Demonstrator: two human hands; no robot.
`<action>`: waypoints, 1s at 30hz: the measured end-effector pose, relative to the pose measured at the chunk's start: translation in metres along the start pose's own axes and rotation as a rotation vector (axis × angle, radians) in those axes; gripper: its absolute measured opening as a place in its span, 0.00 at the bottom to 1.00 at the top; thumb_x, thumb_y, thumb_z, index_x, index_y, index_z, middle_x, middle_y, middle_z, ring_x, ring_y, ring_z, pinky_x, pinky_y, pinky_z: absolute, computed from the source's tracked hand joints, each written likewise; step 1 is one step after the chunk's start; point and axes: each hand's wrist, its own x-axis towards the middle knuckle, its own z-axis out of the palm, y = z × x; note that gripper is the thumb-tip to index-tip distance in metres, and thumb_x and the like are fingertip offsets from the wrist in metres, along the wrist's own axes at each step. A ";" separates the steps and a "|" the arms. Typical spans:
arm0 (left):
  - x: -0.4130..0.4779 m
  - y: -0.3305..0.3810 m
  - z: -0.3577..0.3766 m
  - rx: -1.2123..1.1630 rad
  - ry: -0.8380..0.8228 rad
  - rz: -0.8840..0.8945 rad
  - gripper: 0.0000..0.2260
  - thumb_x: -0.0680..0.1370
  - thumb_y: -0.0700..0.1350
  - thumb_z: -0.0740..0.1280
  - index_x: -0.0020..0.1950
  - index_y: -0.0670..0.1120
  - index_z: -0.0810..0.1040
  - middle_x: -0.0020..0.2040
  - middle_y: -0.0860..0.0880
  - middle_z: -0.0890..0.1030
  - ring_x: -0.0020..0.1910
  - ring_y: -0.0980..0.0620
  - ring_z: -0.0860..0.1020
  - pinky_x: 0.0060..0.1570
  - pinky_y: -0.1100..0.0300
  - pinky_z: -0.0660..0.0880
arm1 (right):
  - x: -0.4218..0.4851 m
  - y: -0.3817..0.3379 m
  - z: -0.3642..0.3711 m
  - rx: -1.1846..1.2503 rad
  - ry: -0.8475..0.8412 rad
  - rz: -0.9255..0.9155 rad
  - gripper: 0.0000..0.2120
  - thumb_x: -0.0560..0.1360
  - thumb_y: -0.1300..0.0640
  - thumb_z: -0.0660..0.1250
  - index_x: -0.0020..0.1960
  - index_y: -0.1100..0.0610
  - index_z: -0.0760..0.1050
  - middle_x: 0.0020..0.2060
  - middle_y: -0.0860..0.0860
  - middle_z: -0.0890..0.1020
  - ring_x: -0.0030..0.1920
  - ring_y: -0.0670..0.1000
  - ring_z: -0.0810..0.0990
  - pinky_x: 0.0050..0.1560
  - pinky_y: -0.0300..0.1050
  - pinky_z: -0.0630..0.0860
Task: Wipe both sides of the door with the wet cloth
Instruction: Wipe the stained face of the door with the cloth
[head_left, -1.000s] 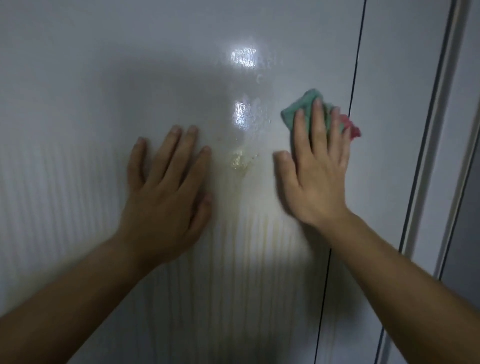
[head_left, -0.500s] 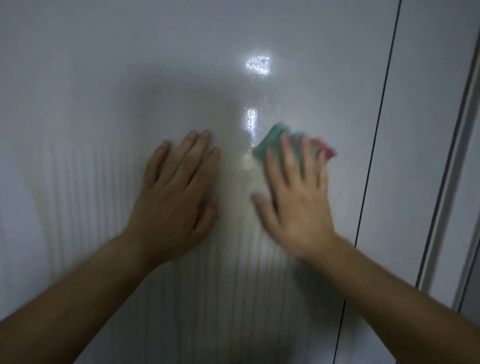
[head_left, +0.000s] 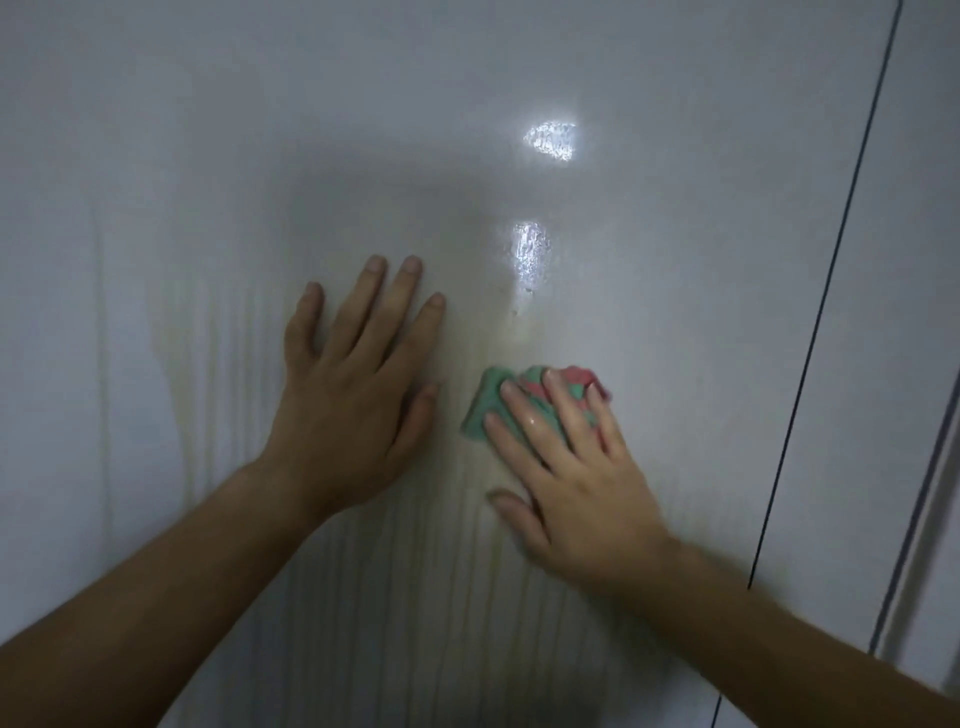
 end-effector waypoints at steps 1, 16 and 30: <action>-0.001 -0.002 -0.001 -0.015 0.001 -0.001 0.27 0.82 0.53 0.54 0.79 0.42 0.66 0.82 0.41 0.59 0.82 0.42 0.57 0.74 0.33 0.56 | 0.005 0.009 -0.001 -0.025 0.012 -0.023 0.31 0.82 0.39 0.59 0.81 0.51 0.59 0.81 0.51 0.55 0.82 0.60 0.52 0.79 0.64 0.50; -0.029 -0.047 0.000 0.025 0.026 -0.110 0.26 0.81 0.51 0.58 0.79 0.45 0.68 0.82 0.37 0.59 0.81 0.34 0.57 0.72 0.26 0.52 | 0.075 0.012 -0.018 -0.063 0.081 0.090 0.31 0.83 0.40 0.56 0.82 0.52 0.58 0.82 0.52 0.55 0.82 0.59 0.50 0.80 0.61 0.46; -0.066 -0.102 -0.013 -0.025 -0.028 -0.290 0.28 0.83 0.54 0.54 0.81 0.44 0.61 0.83 0.36 0.52 0.82 0.34 0.50 0.73 0.24 0.47 | 0.148 -0.004 -0.028 -0.049 0.143 0.165 0.32 0.83 0.39 0.54 0.82 0.54 0.56 0.82 0.55 0.53 0.82 0.61 0.48 0.80 0.61 0.42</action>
